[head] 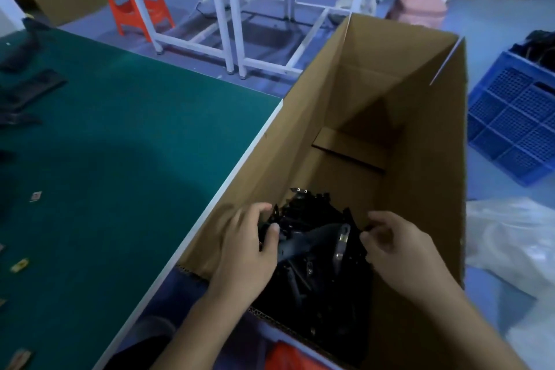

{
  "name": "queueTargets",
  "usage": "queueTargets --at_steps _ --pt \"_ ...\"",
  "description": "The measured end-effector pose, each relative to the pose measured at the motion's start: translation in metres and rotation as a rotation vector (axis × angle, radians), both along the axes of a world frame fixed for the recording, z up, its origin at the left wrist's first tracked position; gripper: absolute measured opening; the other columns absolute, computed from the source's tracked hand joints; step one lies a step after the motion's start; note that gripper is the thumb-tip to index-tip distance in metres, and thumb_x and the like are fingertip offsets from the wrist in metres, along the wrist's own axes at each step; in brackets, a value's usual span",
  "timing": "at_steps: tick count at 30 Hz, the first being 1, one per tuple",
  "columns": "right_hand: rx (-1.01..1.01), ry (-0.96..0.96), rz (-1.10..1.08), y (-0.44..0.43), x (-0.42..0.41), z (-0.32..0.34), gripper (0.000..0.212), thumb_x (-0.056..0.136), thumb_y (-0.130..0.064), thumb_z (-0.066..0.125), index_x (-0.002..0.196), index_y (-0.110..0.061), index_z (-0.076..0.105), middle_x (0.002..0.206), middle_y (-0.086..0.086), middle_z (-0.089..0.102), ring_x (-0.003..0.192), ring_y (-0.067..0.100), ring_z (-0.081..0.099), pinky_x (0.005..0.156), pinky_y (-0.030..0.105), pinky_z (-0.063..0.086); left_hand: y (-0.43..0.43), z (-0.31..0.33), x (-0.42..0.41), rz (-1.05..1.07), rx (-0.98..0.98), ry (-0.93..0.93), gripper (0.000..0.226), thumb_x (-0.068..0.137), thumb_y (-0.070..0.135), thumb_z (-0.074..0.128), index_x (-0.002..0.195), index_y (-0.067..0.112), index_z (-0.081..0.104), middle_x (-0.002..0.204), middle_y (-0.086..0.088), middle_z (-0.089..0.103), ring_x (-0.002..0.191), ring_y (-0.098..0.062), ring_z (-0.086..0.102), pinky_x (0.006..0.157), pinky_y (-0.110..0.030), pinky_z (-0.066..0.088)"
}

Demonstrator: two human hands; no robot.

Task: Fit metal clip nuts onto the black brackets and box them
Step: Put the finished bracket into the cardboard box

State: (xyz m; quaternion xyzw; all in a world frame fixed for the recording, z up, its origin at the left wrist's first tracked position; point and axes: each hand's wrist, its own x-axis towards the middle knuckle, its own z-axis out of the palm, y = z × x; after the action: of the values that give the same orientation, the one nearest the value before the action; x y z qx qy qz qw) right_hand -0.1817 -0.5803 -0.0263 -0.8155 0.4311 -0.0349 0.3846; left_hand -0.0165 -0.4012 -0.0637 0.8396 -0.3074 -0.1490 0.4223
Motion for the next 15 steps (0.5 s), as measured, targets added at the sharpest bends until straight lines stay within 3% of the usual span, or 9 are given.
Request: queueTargets --at_steps 2,5,7,10,12,15 --pt "0.013 0.002 0.004 0.001 0.002 0.002 0.038 0.100 -0.028 0.058 0.137 -0.029 0.053 0.090 -0.012 0.069 0.061 0.011 0.070 0.049 0.030 0.057 0.004 0.003 0.003 0.003 -0.010 -0.030 0.023 0.101 0.030 0.055 0.120 0.043 0.051 0.116 0.034 0.044 0.119 0.002 0.045 0.100 -0.020 0.034" --pt "0.003 -0.010 0.064 0.009 0.015 0.007 0.032 0.101 -0.026 0.057 0.133 -0.031 0.056 0.083 -0.008 0.071 0.064 0.019 0.071 0.055 0.040 0.060 0.016 0.010 0.004 -0.045 -0.027 -0.051 0.023 0.102 0.028 0.054 0.117 0.046 0.054 0.119 0.034 0.048 0.118 0.009 0.047 0.098 -0.014 0.037" --pt "-0.014 -0.050 0.131 0.022 0.032 0.012 0.032 0.101 -0.024 0.058 0.131 -0.031 0.058 0.087 -0.012 0.070 0.070 0.011 0.070 0.058 0.027 0.060 0.025 0.023 0.002 -0.092 -0.081 -0.053 0.023 0.102 0.029 0.055 0.115 0.047 0.058 0.120 0.032 0.051 0.120 0.007 0.050 0.095 -0.011 0.041" --pt "-0.079 -0.216 0.267 0.055 0.073 0.025 0.030 0.097 -0.021 0.064 0.124 -0.035 0.064 0.090 -0.023 0.066 0.088 -0.013 0.062 0.068 0.009 0.052 0.049 0.052 0.002 -0.066 -0.242 -0.073 0.021 0.102 0.030 0.056 0.114 0.046 0.062 0.119 0.023 0.061 0.115 -0.005 0.061 0.089 -0.019 0.051" --pt "-0.089 -0.359 0.338 0.078 0.097 0.038 0.030 0.093 -0.021 0.067 0.116 -0.041 0.066 0.090 -0.025 0.068 0.090 -0.014 0.062 0.073 0.007 0.050 0.062 0.072 0.004 0.006 -0.336 -0.107 0.021 0.101 0.030 0.057 0.112 0.046 0.064 0.118 0.020 0.065 0.111 -0.006 0.064 0.085 -0.015 0.051" --pt "-0.089 -0.553 0.522 0.129 0.152 0.050 0.041 0.087 -0.019 0.073 0.123 -0.038 0.063 0.102 -0.019 0.064 0.090 -0.004 0.063 0.074 0.003 0.044 0.119 0.096 0.024 0.259 -0.443 -0.270 0.019 0.099 0.028 0.057 0.111 0.042 0.065 0.113 0.013 0.068 0.104 -0.013 0.069 0.080 -0.015 0.051"
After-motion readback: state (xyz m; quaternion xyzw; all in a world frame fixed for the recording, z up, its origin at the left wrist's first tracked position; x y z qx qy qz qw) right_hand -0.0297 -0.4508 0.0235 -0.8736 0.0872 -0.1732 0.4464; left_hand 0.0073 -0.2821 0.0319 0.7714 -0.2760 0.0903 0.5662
